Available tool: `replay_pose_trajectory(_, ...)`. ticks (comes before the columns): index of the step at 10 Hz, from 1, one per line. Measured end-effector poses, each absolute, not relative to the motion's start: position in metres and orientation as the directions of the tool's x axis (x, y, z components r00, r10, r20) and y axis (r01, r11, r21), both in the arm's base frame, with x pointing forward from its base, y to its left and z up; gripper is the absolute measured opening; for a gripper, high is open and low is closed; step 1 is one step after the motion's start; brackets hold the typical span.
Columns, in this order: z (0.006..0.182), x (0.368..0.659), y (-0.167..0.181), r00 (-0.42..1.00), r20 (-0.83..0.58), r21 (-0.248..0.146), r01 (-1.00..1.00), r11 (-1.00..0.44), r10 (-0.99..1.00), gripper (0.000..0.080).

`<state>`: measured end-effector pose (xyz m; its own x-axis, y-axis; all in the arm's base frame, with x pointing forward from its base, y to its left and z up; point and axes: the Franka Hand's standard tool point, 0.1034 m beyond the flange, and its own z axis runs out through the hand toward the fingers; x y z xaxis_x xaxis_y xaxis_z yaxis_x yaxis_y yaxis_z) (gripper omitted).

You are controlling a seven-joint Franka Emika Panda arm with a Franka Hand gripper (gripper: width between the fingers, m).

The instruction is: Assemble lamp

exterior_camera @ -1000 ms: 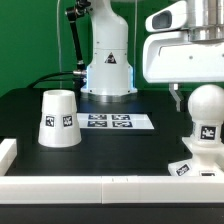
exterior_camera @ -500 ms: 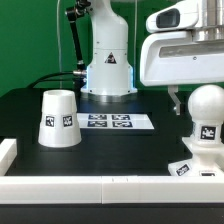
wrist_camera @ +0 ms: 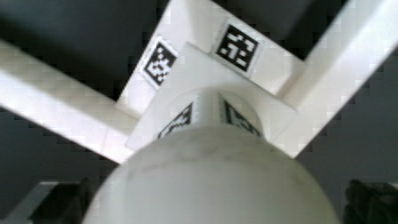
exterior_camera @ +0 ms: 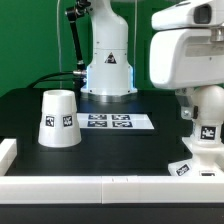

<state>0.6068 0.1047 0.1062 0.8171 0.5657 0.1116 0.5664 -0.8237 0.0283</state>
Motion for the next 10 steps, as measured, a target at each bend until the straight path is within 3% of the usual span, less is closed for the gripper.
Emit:
replay_pose_trajectory(5,0.1057,0.6088,0.0966,0.565,0.076,0.089,0.817,-0.57,0.822,0.0698)
replay_pose_trajectory(8,0.1047,0.6142,0.0997,0.161,-0.022,0.129,0.979,-0.157,0.987,0.0698)
replay_pose_trajectory(10,0.1043,0.617,0.1036,0.056,-0.064,0.13,0.99,-0.048,0.996,0.0698)
